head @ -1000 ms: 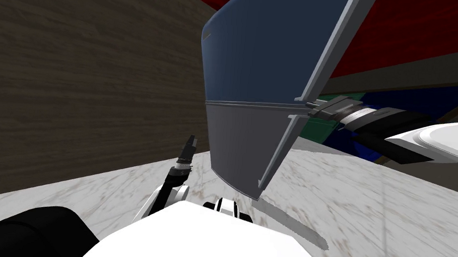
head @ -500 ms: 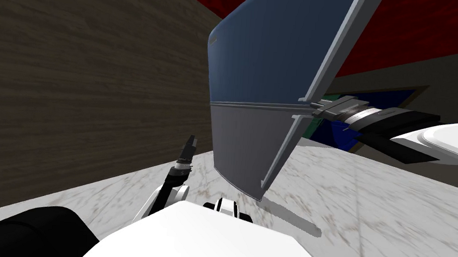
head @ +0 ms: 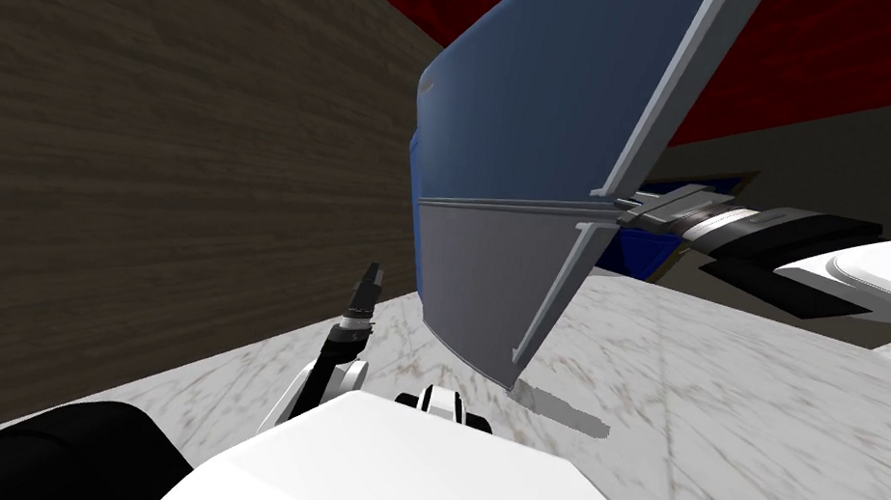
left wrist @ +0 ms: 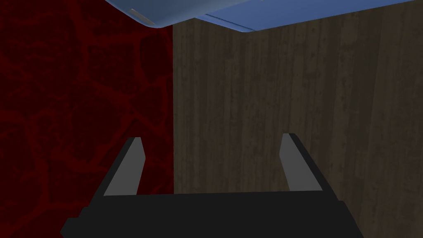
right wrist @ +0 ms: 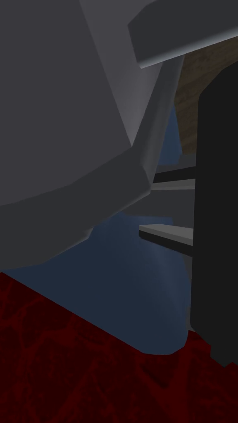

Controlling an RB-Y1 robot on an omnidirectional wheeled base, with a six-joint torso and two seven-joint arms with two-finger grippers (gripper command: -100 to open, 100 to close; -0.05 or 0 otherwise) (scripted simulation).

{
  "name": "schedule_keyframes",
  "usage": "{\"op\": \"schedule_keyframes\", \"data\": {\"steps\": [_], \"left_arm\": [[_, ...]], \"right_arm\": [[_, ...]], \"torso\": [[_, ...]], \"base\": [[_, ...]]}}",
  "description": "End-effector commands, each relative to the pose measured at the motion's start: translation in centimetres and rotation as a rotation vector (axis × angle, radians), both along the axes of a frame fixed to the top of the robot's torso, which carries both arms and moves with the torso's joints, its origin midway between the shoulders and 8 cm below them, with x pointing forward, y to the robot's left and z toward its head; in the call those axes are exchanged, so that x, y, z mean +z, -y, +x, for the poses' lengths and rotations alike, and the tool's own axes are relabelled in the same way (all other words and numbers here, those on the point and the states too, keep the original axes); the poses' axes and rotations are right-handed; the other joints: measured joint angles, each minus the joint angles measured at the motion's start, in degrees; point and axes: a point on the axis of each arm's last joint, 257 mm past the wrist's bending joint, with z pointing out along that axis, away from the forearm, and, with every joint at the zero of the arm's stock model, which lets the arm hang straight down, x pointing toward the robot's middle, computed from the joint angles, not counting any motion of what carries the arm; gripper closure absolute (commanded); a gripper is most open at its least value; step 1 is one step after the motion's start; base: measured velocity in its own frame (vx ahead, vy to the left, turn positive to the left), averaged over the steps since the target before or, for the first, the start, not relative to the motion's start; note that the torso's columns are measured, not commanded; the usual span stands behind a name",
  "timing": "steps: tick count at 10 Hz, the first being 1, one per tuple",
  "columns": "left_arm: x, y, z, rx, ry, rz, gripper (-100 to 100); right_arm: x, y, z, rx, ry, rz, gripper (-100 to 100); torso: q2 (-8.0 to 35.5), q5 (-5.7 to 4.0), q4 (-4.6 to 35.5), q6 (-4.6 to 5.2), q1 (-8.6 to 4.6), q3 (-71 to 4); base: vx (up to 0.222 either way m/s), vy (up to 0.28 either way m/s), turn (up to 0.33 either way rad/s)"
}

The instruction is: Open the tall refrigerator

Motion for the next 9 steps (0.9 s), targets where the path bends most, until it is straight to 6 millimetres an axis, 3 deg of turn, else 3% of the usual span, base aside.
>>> {"op": "schedule_keyframes", "data": {"steps": [1, 7, 8, 9], "left_arm": [[0.0, 0.0, 0.0, 0.000, 0.000, 0.000, 0], [0.0, 0.0, 0.0, 0.000, -0.001, 0.001, 0], [0.0, 0.0, 0.0, 0.000, 0.000, 0.001, 0], [0.0, 0.0, 0.0, 0.000, 0.000, 0.001, 0]], "right_arm": [[1.4, 0.2, -0.2, 0.000, -0.002, 0.004, -100], [4.9, -0.4, -1.0, 0.022, -0.002, 0.011, -100], [3.7, 0.0, -0.6, 0.014, -0.021, 0.009, -100], [3.6, 0.2, -0.5, 0.012, -0.024, 0.013, 0]], "torso": [[-0.02, 0.05, 0.02, -0.15, -0.16, -0.04], [0.03, 0.29, 0.15, -0.19, 0.27, -0.06], [0.29, 0.40, 0.23, -0.23, 0.50, 0.12], [0.38, 0.29, 0.18, -0.13, 0.41, 0.21]], "base": [[-0.046, 0.075, -0.123], [0.051, -0.018, -0.045], [0.022, -0.013, -0.021], [0.009, -0.012, -0.019]]}}
